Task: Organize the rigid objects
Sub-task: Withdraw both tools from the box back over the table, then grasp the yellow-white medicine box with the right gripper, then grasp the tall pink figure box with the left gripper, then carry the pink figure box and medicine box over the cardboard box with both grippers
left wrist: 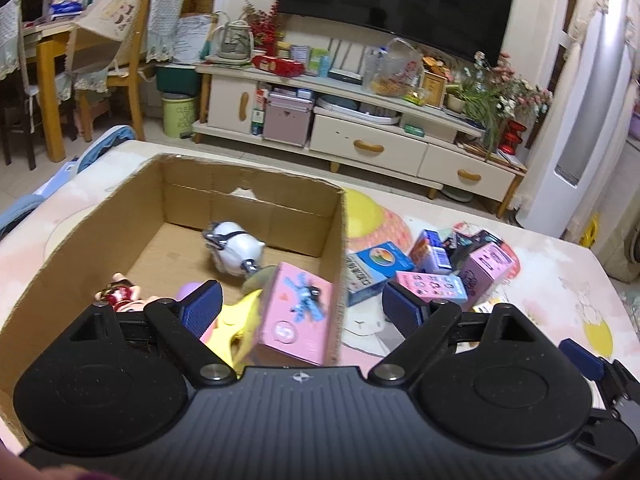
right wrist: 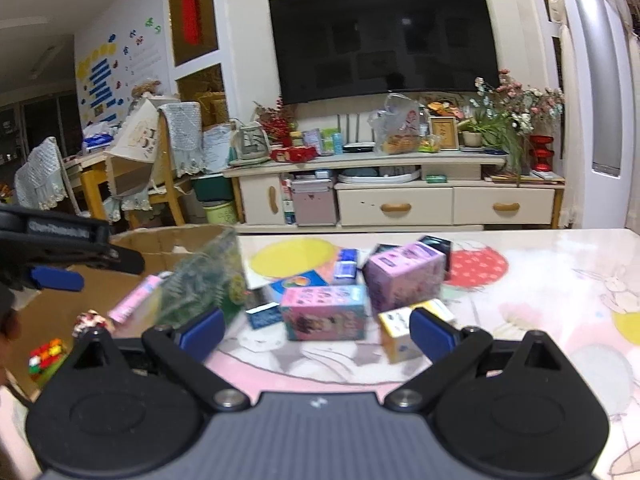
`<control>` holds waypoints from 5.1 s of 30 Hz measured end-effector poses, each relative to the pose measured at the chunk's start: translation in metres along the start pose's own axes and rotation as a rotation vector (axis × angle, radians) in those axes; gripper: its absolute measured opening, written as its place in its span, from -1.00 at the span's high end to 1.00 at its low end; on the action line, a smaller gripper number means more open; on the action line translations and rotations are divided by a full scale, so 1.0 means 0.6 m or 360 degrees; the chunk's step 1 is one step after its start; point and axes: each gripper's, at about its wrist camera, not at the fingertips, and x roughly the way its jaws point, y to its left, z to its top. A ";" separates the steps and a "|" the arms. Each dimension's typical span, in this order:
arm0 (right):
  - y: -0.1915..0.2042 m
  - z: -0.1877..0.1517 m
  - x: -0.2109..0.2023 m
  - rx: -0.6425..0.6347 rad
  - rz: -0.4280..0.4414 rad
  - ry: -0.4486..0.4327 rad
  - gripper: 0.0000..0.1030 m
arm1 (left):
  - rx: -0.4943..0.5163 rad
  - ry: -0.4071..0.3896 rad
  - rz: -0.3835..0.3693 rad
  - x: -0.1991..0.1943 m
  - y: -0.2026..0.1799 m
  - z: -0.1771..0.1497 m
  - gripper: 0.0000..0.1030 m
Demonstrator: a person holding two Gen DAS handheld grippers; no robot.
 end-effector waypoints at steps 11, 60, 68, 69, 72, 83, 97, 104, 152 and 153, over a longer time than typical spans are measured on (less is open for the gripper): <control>-0.078 -0.033 0.053 -0.0034 -0.0104 0.0100 -0.91 | 0.0112 0.0011 -0.0077 0.005 -0.009 -0.003 -1.00; -0.232 -0.014 0.152 -0.0018 0.0013 0.0251 -0.30 | 0.0364 -0.0029 -0.0025 0.179 -0.139 -0.061 -1.00; -0.231 -0.016 0.156 -0.0041 0.0019 0.0263 -0.34 | 0.0382 -0.0083 -0.0035 0.204 -0.146 -0.054 -1.00; -0.232 -0.016 0.156 -0.0034 0.0023 0.0265 -0.35 | 0.0375 -0.0084 -0.0039 0.206 -0.143 -0.052 -1.00; -0.232 -0.016 0.159 -0.0032 0.0028 0.0284 -0.41 | 0.0350 -0.0096 -0.0042 0.215 -0.143 -0.047 -1.00; -0.232 -0.017 0.162 -0.0039 0.0031 0.0300 -0.68 | 0.0352 -0.0074 0.0027 0.246 -0.158 -0.045 -1.00; -0.231 -0.018 0.166 -0.0034 0.0031 0.0315 -0.87 | 0.0436 -0.0047 -0.0072 0.253 -0.177 -0.054 -0.54; -0.240 -0.017 0.164 0.0011 0.0014 0.0301 -0.87 | 0.0532 -0.0061 -0.0082 0.242 -0.177 -0.058 -0.62; -0.227 -0.047 0.097 -0.0010 -0.0044 0.0261 -0.31 | 0.0520 0.0085 0.0046 0.129 -0.194 -0.127 0.14; -0.227 -0.048 0.093 -0.0001 -0.0048 0.0260 -0.31 | 0.0517 0.0088 0.0037 0.125 -0.196 -0.130 0.14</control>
